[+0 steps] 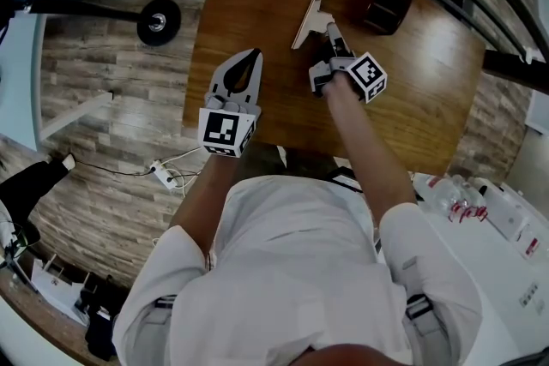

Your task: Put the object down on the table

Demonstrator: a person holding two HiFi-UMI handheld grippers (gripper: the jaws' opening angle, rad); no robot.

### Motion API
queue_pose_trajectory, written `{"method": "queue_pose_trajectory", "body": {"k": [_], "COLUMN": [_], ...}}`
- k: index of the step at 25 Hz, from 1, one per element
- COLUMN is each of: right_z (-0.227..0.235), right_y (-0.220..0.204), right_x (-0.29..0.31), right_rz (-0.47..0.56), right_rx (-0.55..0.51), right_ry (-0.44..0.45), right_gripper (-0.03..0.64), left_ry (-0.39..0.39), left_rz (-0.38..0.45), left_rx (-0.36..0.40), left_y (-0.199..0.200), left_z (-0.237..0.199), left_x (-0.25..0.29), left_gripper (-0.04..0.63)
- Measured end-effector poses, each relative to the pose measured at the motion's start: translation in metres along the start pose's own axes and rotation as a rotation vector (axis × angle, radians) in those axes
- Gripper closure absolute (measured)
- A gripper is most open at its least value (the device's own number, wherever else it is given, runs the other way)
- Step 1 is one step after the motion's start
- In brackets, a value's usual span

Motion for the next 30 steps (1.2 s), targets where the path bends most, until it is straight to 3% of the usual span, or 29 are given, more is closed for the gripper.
{"method": "queue_pose_trajectory", "body": {"k": [10, 23, 30], "right_z": [0.006, 0.003, -0.041], "right_y": [-0.001, -0.004, 0.012], "right_x": [0.003, -0.005, -0.06], "right_rz": [0.001, -0.035, -0.049], "right_rx": [-0.072, -0.031, -0.278], "right_ry": [-0.014, -0.016, 0.04], "right_gripper": [0.589, 0.586, 0.586], "left_ry": [0.003, -0.004, -0.013], "left_rz": [-0.001, 0.005, 0.024], "left_rx": [-0.009, -0.008, -0.004], "left_y": [-0.005, 0.001, 0.026], "left_z": [0.001, 0.001, 0.014], "left_x": [-0.003, -0.004, -0.002], "left_gripper": [0.583, 0.581, 0.581]}}
Point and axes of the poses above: the fingertips, and each gripper's own axes: x forward along the fingers, z to its right, y out of its top, the point moved 4 cm from there along -x, backward along the fingers, and after that the axes turned 12 degrees about -y, right-handed, at the moved point
